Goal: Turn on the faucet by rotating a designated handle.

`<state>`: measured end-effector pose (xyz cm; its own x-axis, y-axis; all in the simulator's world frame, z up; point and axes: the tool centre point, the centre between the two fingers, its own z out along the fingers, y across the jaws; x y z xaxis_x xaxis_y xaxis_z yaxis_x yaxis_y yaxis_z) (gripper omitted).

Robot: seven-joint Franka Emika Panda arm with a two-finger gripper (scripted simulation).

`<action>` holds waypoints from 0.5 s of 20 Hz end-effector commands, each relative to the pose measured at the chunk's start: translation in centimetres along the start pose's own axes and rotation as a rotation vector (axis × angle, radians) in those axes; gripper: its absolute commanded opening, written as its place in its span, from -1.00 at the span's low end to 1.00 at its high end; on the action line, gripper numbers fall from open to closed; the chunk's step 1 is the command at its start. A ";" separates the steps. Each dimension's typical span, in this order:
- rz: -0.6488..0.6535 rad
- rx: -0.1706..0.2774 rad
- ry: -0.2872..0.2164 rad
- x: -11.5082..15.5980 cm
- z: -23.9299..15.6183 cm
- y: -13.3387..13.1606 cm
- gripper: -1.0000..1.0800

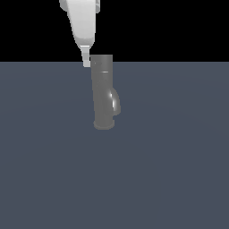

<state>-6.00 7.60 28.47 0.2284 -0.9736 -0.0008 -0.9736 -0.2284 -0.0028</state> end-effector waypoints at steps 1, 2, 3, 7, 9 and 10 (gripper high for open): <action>0.013 -0.003 0.001 1.2 0.0 0.7 -1.00; 0.002 -0.001 0.001 0.3 0.0 0.2 -1.00; 0.002 -0.001 0.001 0.9 0.0 0.2 -1.00; 0.005 -0.001 0.001 3.2 0.0 0.2 -1.00; 0.006 -0.001 0.001 4.4 0.0 0.1 -1.00; 0.007 -0.002 0.001 4.9 0.0 0.1 -1.00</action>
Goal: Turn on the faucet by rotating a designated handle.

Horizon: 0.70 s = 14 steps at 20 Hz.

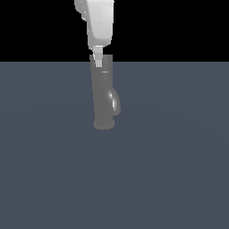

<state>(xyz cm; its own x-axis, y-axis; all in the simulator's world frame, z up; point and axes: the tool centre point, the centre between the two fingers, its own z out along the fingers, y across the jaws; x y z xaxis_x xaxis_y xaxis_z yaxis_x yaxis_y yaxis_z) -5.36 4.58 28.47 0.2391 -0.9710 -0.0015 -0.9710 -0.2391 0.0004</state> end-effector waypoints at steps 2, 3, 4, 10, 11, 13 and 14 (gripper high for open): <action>0.019 0.001 0.002 2.9 0.0 0.0 -1.00; 0.019 0.001 0.002 3.4 0.0 0.0 -1.00; 0.020 0.001 0.002 4.0 0.0 0.0 -1.00; 0.022 0.001 0.002 7.0 0.0 0.0 -1.00; 0.023 0.001 0.002 7.5 0.0 0.0 -1.00; 0.024 0.000 0.002 8.4 0.0 -0.1 -1.00; 0.024 0.000 0.002 8.4 0.0 -0.1 -1.00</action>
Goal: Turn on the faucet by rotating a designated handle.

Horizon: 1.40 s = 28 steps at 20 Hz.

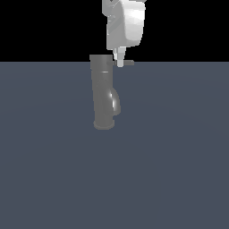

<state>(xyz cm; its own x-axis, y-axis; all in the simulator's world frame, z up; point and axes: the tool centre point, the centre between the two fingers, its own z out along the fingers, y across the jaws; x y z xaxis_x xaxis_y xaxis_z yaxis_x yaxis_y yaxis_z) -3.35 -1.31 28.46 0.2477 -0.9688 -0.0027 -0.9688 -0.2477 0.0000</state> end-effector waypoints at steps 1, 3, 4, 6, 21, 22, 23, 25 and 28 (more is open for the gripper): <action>0.000 0.000 -0.001 0.0 0.0 0.0 -1.00; 0.002 0.000 0.000 0.4 0.0 -0.3 -1.00; 0.002 0.000 0.000 0.7 0.0 -0.5 -1.00; 0.004 0.000 0.000 1.1 0.0 -0.9 -1.00; 0.015 0.000 0.001 4.3 0.0 -3.5 -1.00; 0.016 0.000 0.001 4.5 0.0 -3.7 -1.00; 0.016 0.000 0.001 4.7 0.0 -3.8 -1.00; 0.018 0.000 0.001 5.1 0.0 -4.2 -1.00; 0.020 0.000 0.001 5.8 0.0 -4.7 -1.00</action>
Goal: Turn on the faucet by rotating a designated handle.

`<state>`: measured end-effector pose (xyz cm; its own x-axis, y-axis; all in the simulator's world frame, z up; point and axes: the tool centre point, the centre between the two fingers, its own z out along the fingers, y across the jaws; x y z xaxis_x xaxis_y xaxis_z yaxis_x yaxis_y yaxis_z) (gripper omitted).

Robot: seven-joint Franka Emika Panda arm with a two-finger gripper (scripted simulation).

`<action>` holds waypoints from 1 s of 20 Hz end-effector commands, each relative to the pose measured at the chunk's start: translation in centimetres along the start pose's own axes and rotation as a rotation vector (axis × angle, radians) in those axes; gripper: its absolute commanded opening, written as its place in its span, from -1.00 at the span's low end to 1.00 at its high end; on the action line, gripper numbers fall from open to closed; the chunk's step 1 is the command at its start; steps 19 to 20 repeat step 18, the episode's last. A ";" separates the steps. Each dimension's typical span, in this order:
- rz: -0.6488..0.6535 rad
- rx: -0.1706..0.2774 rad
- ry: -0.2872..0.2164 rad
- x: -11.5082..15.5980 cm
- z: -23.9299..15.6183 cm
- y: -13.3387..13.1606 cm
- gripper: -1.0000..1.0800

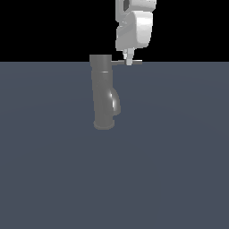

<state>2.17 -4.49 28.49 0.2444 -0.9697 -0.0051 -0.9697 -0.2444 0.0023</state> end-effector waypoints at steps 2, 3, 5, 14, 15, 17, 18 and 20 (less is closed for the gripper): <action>0.018 0.003 0.004 1.7 0.0 -0.4 -1.00; 0.019 0.003 0.004 1.9 0.0 -0.6 -1.00; 0.020 0.003 0.004 2.3 0.0 -0.9 -1.00; 0.027 0.002 0.005 4.2 0.0 -2.4 -1.00; 0.027 0.002 0.005 4.4 0.0 -2.6 -1.00; 0.029 0.002 0.005 4.8 0.0 -2.9 -1.00; 0.029 0.002 0.005 4.8 0.0 -2.9 -1.00; 0.029 0.002 0.005 4.8 0.0 -2.9 -1.00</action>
